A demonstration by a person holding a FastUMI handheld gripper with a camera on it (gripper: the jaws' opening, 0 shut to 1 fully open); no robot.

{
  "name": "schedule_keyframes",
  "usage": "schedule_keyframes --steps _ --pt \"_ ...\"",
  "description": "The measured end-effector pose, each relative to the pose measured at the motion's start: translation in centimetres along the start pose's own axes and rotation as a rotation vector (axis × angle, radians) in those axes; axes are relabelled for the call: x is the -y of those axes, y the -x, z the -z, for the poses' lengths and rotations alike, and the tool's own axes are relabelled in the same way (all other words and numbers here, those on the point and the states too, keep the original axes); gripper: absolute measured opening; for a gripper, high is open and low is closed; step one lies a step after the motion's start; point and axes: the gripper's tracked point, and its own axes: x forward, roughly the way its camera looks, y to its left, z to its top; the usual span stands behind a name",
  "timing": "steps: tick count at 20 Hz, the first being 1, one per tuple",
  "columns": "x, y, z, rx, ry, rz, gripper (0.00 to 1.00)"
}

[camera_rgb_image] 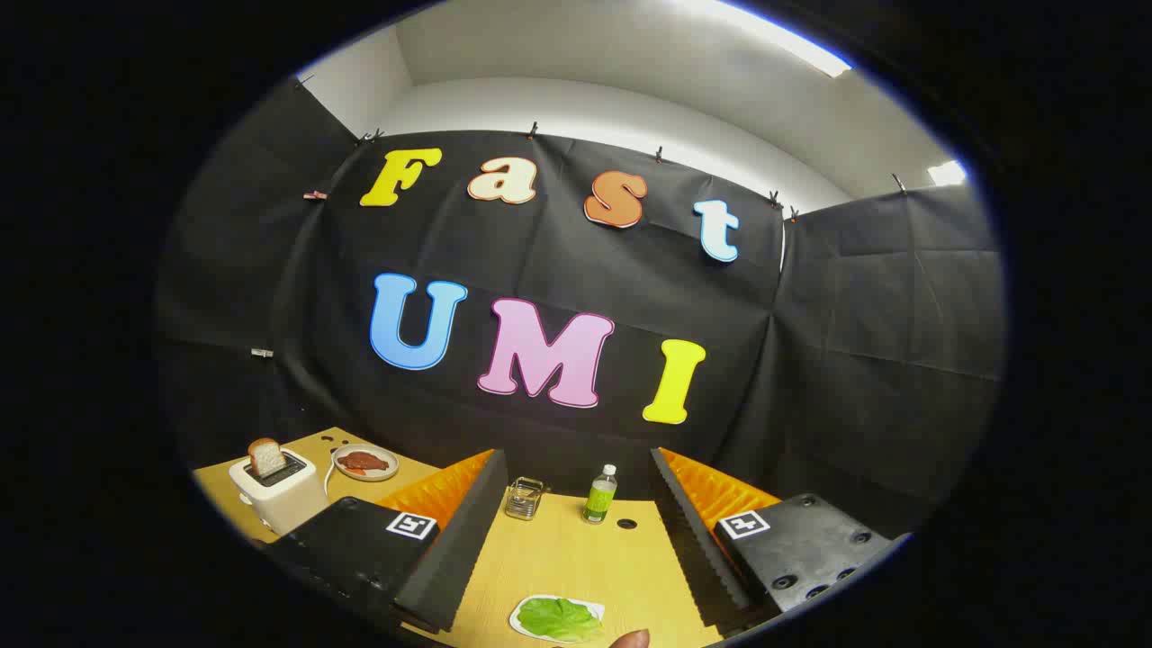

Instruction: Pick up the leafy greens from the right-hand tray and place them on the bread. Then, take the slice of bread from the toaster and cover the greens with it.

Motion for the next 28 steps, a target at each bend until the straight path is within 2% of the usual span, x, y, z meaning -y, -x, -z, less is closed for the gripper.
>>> schedule_keyframes --steps 25,28 --pt "-0.5 -0.1 0.7 -0.041 0.040 -0.028 0.97" --pt "-0.7 -0.2 1.9 -0.076 0.034 -0.065 0.97"
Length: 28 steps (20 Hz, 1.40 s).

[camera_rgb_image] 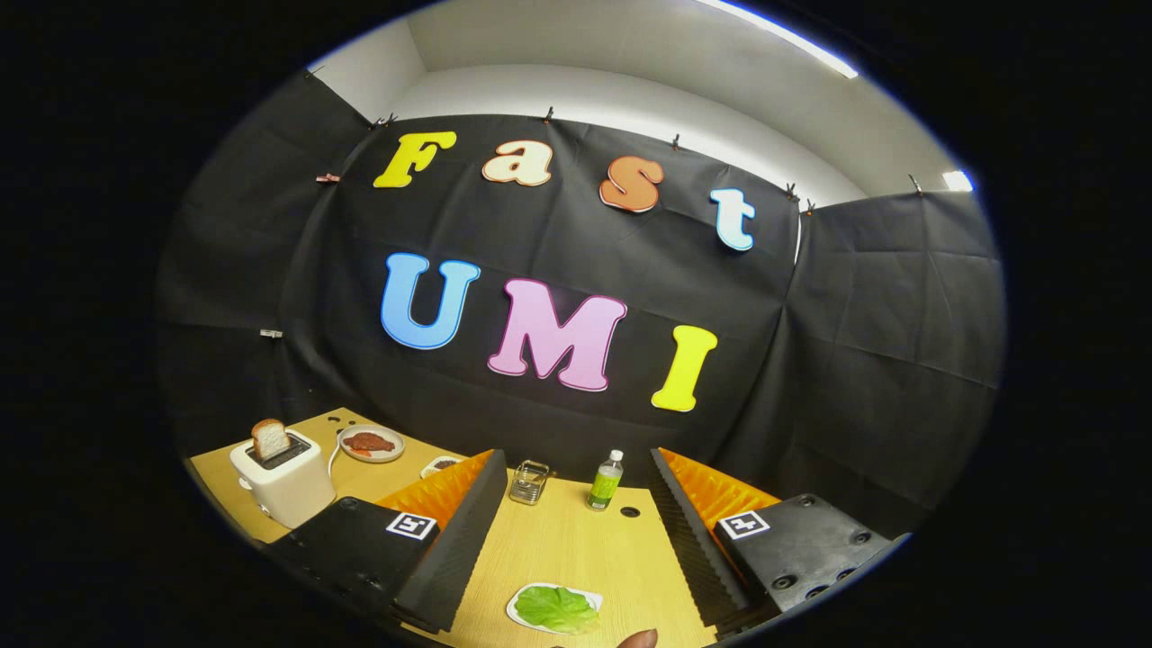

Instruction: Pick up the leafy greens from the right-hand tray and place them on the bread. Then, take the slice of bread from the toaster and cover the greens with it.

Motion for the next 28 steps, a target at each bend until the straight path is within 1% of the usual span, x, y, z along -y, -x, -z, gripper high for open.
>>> schedule_keyframes --steps 4,8,12,16,23,28 --pt "0.4 -0.7 3.2 -0.087 -0.011 -0.069 0.97" --pt "1.7 -1.2 8.0 -0.201 0.037 -0.127 0.97" --pt "2.1 -1.5 12.8 -0.285 0.086 -0.195 0.97" --pt "2.0 -2.1 18.2 -0.376 0.116 -0.274 0.97" --pt "0.9 -3.7 28.0 -0.564 0.088 -0.417 0.95" --pt "-0.7 -4.7 35.2 -0.701 0.137 -0.515 0.92"
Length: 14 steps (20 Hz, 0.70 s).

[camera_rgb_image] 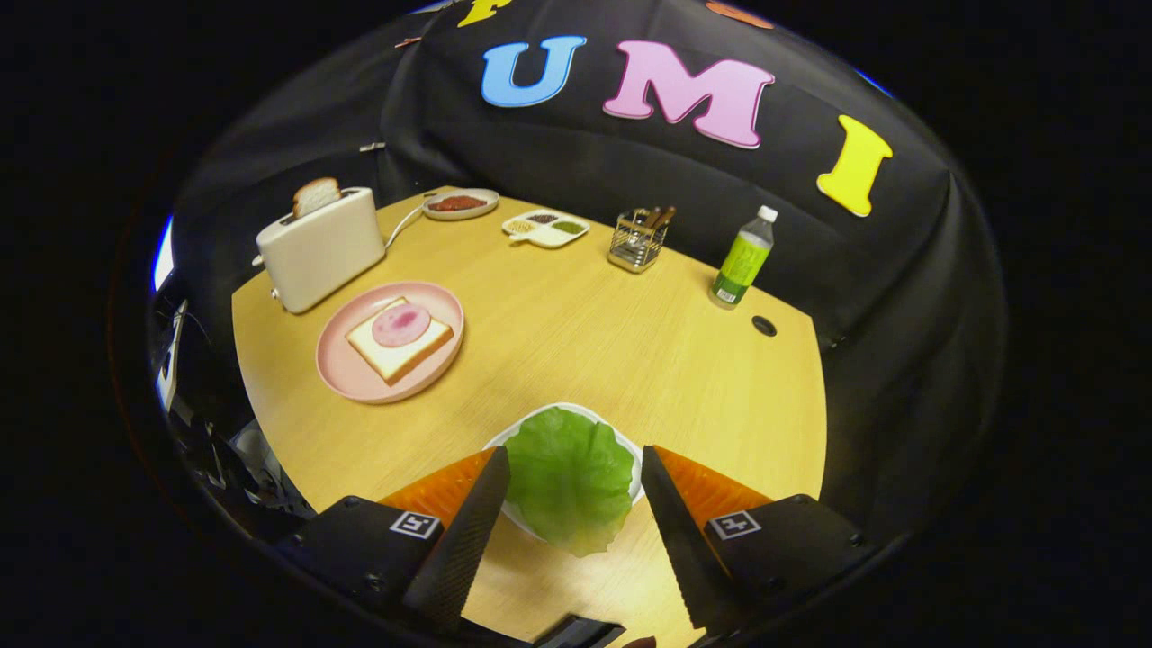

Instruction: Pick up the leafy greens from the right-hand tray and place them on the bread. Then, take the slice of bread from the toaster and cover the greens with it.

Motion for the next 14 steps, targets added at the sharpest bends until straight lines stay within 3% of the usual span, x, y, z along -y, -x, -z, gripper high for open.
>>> schedule_keyframes --steps 7,10,14 --pt "0.1 -6.5 3.6 -0.163 -0.007 -0.075 0.76" --pt "0.0 -7.8 5.0 -0.228 0.002 -0.086 0.73" --pt "-0.6 -8.2 5.5 -0.261 -0.059 -0.115 0.60"
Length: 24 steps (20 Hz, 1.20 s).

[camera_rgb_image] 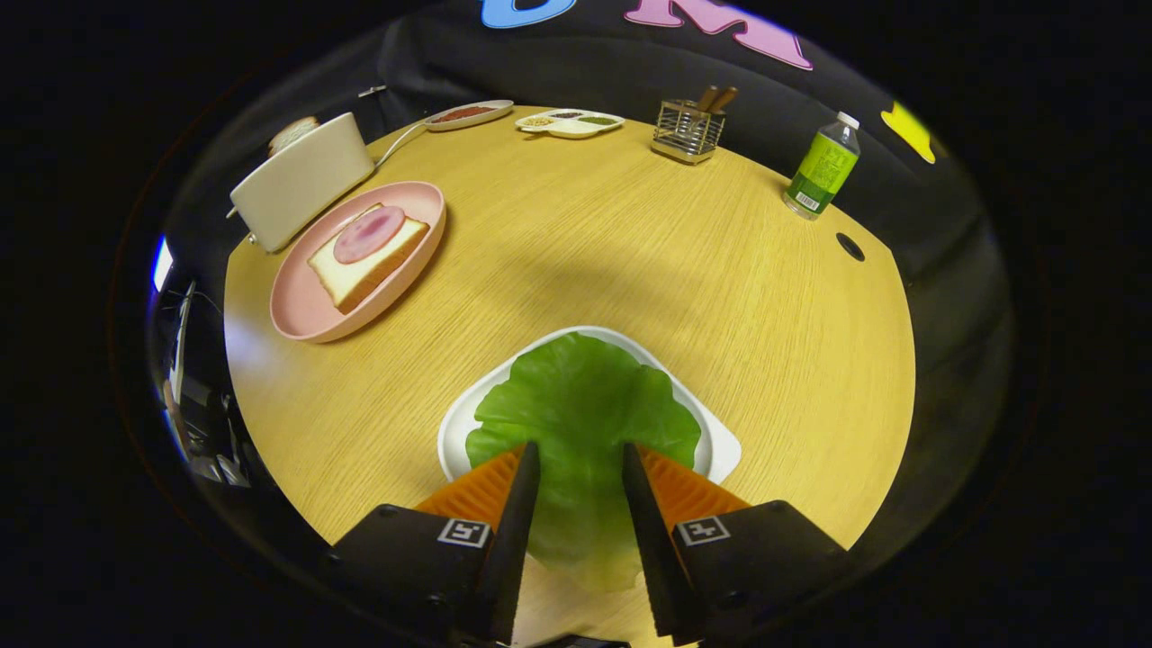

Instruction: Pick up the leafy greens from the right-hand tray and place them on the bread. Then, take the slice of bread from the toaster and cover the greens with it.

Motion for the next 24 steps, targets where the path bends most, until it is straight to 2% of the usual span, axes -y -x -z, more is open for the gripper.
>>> schedule_keyframes --steps 1,2,3,4,5,7,14,19,24 --pt "0.4 0.1 -0.1 -0.003 -0.021 0.004 0.53" --pt "0.7 0.2 -0.2 0.000 -0.028 0.012 0.52" --pt "0.8 0.3 -0.2 0.003 -0.034 0.014 0.27" --pt "0.7 0.2 -0.2 0.009 -0.030 0.010 0.13" --pt "0.8 0.0 -0.1 0.002 -0.032 0.013 0.08" --pt "0.7 1.0 -0.1 0.010 -0.037 0.026 0.07" --pt "-0.8 7.3 -5.0 0.203 -0.066 0.079 0.07" --pt "-5.5 11.4 -9.6 0.323 -0.060 0.048 0.07" --pt "-11.1 13.6 -14.4 0.406 -0.029 -0.001 0.07"
